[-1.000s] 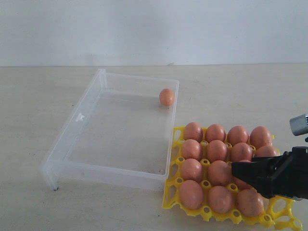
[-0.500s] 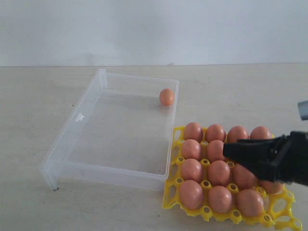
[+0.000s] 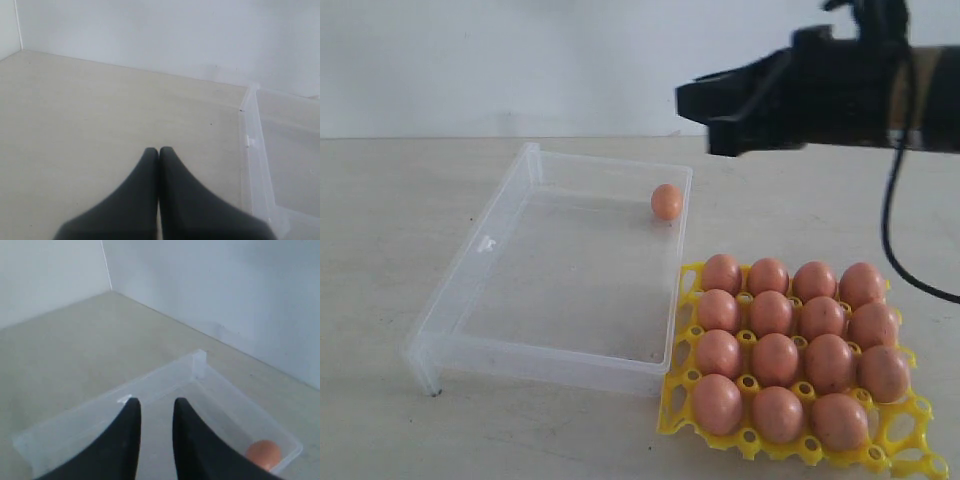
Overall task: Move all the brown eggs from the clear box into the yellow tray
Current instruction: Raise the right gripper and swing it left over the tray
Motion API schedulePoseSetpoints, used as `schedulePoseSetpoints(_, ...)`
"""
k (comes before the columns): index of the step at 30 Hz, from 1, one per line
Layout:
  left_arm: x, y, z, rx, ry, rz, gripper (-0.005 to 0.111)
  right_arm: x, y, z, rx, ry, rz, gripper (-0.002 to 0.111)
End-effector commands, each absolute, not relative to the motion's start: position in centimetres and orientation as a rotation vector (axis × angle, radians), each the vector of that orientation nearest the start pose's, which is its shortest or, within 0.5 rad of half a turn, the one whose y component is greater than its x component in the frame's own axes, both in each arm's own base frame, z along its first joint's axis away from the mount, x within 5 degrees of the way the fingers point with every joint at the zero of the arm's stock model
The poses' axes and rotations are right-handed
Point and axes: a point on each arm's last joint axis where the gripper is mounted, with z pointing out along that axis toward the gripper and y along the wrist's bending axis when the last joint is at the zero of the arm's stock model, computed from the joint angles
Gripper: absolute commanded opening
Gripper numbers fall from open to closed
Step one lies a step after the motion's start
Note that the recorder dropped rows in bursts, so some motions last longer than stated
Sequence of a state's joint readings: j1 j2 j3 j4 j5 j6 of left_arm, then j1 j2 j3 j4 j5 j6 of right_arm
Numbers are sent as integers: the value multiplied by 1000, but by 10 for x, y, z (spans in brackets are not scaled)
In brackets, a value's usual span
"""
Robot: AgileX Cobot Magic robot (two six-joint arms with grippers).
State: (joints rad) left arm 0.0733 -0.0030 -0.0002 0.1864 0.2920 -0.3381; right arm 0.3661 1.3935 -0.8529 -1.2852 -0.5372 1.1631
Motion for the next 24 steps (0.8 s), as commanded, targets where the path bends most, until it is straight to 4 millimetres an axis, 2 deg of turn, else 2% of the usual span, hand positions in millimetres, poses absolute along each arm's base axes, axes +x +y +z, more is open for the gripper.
schedulePoseSetpoints(1, 54, 8, 187, -250, 1754, -30, -4, 264, 199, 311, -857, 1727, 265, 22)
schedulePoseSetpoints(4, 54, 8, 187, -250, 1754, -30, -4, 266, 219, 307, -912, 1738, 23, 15)
schedulePoseSetpoints(6, 54, 8, 187, -250, 1754, -30, -4, 269, 225, 299, -937, 1756, -46, 1)
schedulePoseSetpoints(7, 54, 8, 187, -250, 1754, -30, -4, 271, 226, 294, -945, 1768, -55, 0)
schedulePoseSetpoints(11, 54, 8, 187, -250, 1754, -30, -4, 278, 229, 280, -953, 1808, -84, 0)
schedulePoseSetpoints(13, 54, 8, 187, -250, 1754, -30, -4, 284, 227, 279, -884, 1853, -127, 0)
schedulePoseSetpoints(19, 54, 8, 187, -250, 1754, -30, -4, 310, 229, 290, -755, 1933, -324, 0)
schedulePoseSetpoints(21, 54, 8, 187, -250, 1754, -30, -4, 317, 236, 297, -772, 1979, -342, 0)
schedulePoseSetpoints(24, 54, 8, 187, -250, 1754, -30, -4, 322, 248, 304, -779, 2102, -267, 0)
